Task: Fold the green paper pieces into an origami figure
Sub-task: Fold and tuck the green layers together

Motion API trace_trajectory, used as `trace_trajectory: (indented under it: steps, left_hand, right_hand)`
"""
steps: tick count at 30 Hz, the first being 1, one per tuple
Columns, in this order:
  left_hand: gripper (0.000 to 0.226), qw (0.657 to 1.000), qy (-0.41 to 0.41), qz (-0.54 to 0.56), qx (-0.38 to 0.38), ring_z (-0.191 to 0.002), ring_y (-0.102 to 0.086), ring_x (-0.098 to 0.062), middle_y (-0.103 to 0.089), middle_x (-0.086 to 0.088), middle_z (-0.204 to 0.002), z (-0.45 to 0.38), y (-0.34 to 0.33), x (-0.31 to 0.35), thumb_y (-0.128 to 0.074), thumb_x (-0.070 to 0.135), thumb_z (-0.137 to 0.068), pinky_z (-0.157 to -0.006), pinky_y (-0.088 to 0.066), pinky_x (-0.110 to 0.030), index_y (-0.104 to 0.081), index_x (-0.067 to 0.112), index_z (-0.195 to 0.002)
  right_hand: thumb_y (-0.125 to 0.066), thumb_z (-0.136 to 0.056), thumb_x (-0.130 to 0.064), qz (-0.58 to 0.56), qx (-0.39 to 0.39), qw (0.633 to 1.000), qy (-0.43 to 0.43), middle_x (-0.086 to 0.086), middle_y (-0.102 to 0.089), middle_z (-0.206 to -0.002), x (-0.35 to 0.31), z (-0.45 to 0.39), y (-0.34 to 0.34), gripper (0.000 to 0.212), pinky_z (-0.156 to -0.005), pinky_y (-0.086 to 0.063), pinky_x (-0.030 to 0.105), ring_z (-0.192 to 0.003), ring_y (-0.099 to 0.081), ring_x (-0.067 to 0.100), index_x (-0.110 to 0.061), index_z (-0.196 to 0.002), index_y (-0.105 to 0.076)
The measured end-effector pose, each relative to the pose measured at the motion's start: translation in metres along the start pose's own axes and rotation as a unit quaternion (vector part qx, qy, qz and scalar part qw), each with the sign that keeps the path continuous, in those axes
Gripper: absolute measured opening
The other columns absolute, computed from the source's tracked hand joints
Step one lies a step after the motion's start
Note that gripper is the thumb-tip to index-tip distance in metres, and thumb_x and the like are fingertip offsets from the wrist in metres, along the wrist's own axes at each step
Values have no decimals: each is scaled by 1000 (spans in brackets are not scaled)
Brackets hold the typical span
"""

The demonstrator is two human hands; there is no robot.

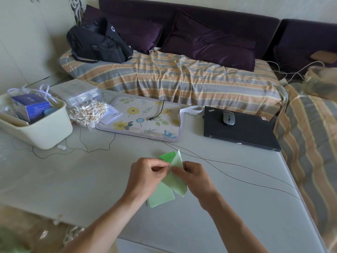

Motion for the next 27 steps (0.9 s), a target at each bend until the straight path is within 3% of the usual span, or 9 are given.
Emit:
trace_trajectory:
  steps: [6, 12, 16, 19, 22, 24, 27]
  left_hand:
    - [4, 998, 57, 26, 3, -62, -67, -1, -75, 13, -68, 1, 0, -2, -81, 26, -81, -68, -55, -26, -81, 29, -79]
    - [5, 998, -14, -52, 21, -64, -68, 4, -73, 19, -65, 4, 1, 6, -79, 23, -82, -60, -50, -15, -82, 26, -79]
    - [5, 997, -23, -65, 27, -60, -66, 5, -72, 18, -63, 5, 1, 7, -78, 22, -82, -55, -44, -8, -83, 24, -80]
    - [6, 998, -8, -59, 21, -60, -65, 6, -72, 17, -63, 5, 0, 5, -78, 22, -81, -55, -42, -7, -82, 23, -78]
    - [5, 999, 41, -14, 7, -60, -66, 2, -74, 14, -65, 2, -1, 1, -77, 25, -81, -62, -48, -16, -81, 25, -77]
    - [6, 997, 70, 44, -9, -66, -71, -9, -75, 9, -68, 0, -2, -2, -79, 32, -79, -70, -55, -25, -81, 27, -78]
    - [18, 990, 90, 107, -26, -77, -75, -23, -78, 3, -75, -2, -2, -4, -79, 45, -73, -84, -61, -40, -81, 29, -80]
  right_hand:
    - [-72, -83, -34, -10, 4, 1000, 3, 5, -67, -77, -4, 1, -2, 36, -66, -43, 32, -70, -57, 16, 1, -90, -70]
    - [-72, -87, -30, -8, 9, 1000, 4, 6, -69, -79, -1, 0, -3, 31, -66, -45, 33, -71, -59, 16, 0, -90, -71]
    - [-70, -76, -43, 0, 10, 1000, 4, 5, -66, -78, -2, 2, -3, 46, -66, -43, 34, -70, -57, 16, 1, -90, -69]
    - [-71, -81, -38, 12, 4, 1000, 9, 4, -65, -76, -1, 2, -3, 38, -63, -43, 32, -68, -56, 16, -1, -88, -69]
    - [-71, -93, -24, 19, -23, 1000, 8, -2, -67, -71, -4, 3, -2, 21, -57, -44, 20, -61, -58, 10, -6, -82, -71]
    - [-69, -95, -24, 30, -49, 998, 16, -7, -67, -66, -6, 5, -2, 22, -53, -42, 15, -55, -57, 5, -10, -78, -70]
    - [-70, -89, -30, 45, -92, 995, 17, 12, -76, -86, -7, 9, -9, 28, -66, -48, 27, -70, -64, 13, -3, -94, -73]
Point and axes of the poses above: each hand's wrist, its own z-axis away from the middle knuckle, its own y-axis out of the back of the hand, x = y × z, the point moved 3 cm from there along -z, towards the middle knuckle
